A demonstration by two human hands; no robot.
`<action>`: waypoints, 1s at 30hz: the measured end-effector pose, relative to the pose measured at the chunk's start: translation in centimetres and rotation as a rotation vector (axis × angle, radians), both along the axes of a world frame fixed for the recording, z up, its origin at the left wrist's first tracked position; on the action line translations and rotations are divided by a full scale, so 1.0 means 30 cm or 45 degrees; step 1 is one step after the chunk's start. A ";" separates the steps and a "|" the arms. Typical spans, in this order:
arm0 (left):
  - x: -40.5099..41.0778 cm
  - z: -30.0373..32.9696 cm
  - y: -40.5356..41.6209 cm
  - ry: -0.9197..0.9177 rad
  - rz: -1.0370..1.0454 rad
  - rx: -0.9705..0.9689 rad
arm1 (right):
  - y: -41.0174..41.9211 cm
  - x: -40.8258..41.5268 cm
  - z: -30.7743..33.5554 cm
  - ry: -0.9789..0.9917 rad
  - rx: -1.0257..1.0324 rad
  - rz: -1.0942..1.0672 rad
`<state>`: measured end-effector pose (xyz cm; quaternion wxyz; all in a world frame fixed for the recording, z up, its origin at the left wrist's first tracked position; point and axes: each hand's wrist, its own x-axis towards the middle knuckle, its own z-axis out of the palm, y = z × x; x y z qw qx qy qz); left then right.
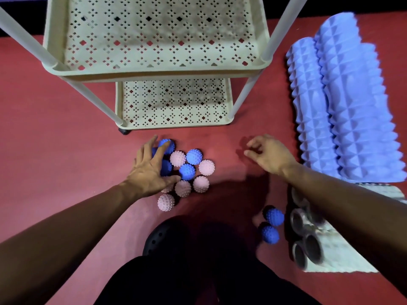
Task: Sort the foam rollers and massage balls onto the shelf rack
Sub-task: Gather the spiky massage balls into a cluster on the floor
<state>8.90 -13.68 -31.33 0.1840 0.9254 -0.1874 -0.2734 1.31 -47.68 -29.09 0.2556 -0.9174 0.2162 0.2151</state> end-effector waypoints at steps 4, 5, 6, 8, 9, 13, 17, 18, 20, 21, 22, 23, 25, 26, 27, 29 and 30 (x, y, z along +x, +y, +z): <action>-0.001 -0.002 -0.013 -0.038 -0.010 0.012 | -0.188 -0.105 -0.048 0.316 -0.345 0.104; -0.002 0.000 -0.015 -0.040 -0.018 0.020 | -0.213 -0.126 -0.065 0.379 -0.347 0.125; -0.003 0.001 -0.016 -0.035 -0.025 0.027 | -0.225 -0.145 -0.073 0.411 -0.346 0.140; -0.003 0.005 -0.017 -0.020 -0.034 0.036 | -0.237 -0.172 -0.085 0.391 -0.312 0.125; -0.002 0.007 -0.017 -0.015 -0.038 0.039 | -0.239 -0.182 -0.088 0.336 -0.288 0.111; 0.002 0.010 -0.018 -0.009 -0.041 0.045 | -0.200 -0.194 -0.085 0.269 -0.124 0.231; 0.004 0.010 -0.019 -0.018 -0.046 0.064 | -0.132 -0.198 -0.044 0.557 0.163 0.205; 0.003 0.010 -0.021 -0.015 -0.047 0.066 | -0.126 -0.203 -0.044 0.637 0.147 0.281; 0.001 0.012 -0.025 -0.016 -0.050 0.071 | -0.112 -0.214 -0.049 0.844 0.037 0.432; 0.000 0.014 -0.027 -0.016 -0.052 0.072 | -0.106 -0.216 -0.050 0.938 -0.020 0.476; -0.001 0.015 -0.028 -0.013 -0.053 0.071 | -0.101 -0.219 -0.055 1.031 -0.050 0.481; -0.001 0.015 -0.028 -0.013 -0.053 0.069 | -0.093 -0.219 -0.062 1.116 -0.051 0.450; -0.001 0.014 -0.027 -0.014 -0.053 0.069 | -0.072 -0.213 -0.061 1.287 -0.034 0.391; -0.001 0.013 -0.026 -0.012 -0.051 0.070 | -0.061 -0.213 -0.056 1.354 -0.019 0.343; -0.001 0.013 -0.024 -0.010 -0.048 0.071 | -0.053 -0.215 -0.059 1.405 -0.005 0.298; -0.002 0.014 -0.021 -0.005 -0.048 0.071 | -0.034 -0.228 -0.067 1.492 0.052 0.232; -0.003 0.014 -0.019 -0.001 -0.051 0.072 | -0.024 -0.237 -0.077 1.531 0.073 0.202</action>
